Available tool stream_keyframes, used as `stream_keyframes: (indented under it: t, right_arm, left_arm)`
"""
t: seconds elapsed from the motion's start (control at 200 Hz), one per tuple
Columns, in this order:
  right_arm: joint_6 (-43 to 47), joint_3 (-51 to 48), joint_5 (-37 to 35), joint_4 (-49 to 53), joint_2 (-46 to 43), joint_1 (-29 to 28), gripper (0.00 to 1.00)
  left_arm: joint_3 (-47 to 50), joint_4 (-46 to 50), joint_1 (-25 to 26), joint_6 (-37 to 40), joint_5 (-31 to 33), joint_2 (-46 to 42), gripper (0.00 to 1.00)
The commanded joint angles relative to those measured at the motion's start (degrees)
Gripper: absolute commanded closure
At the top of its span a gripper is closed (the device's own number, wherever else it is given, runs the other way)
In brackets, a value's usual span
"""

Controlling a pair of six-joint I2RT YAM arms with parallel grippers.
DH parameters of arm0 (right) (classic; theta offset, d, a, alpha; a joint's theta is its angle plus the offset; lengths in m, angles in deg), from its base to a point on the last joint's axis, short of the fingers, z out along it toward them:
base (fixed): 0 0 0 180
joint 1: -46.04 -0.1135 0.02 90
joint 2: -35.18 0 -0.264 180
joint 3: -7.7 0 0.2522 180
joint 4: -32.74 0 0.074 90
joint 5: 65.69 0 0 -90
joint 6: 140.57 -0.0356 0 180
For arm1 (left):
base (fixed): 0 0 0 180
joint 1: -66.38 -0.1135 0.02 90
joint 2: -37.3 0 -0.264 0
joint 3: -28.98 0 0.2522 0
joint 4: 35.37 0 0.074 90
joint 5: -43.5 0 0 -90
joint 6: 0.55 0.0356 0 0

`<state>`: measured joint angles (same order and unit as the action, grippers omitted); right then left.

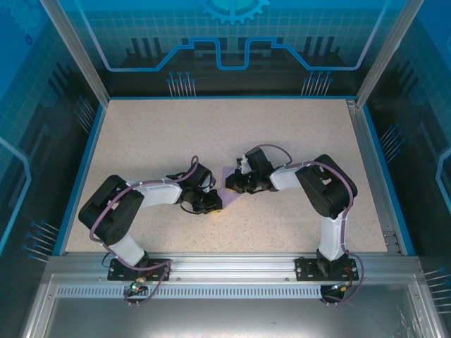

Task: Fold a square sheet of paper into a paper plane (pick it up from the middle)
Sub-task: Fourth fold the wing at the center of the table.

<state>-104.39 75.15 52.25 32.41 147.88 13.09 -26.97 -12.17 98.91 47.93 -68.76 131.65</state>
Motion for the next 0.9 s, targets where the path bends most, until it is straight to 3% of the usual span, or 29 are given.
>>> stream_keyframes:
  t: [0.0, 0.46, 0.895]
  right_arm:
    - [1.0, -2.19, -6.68, 8.37, 5.59, 0.52, 0.9]
    - [-0.88, -2.98, -6.95, 6.62, 5.6, 0.34, 0.9]
    - [-0.95, -2.98, -6.57, 6.29, 5.26, 0.41, 0.9]
  left_arm:
    - [1.74, 6.0, 0.21, 0.71, 3.78, -0.56, 0.85]
    - [4.62, -1.78, 0.12, -6.28, 1.72, -11.73, 0.86]
    - [-2.08, -11.47, 0.14, -9.05, 0.19, 0.78, 0.81]
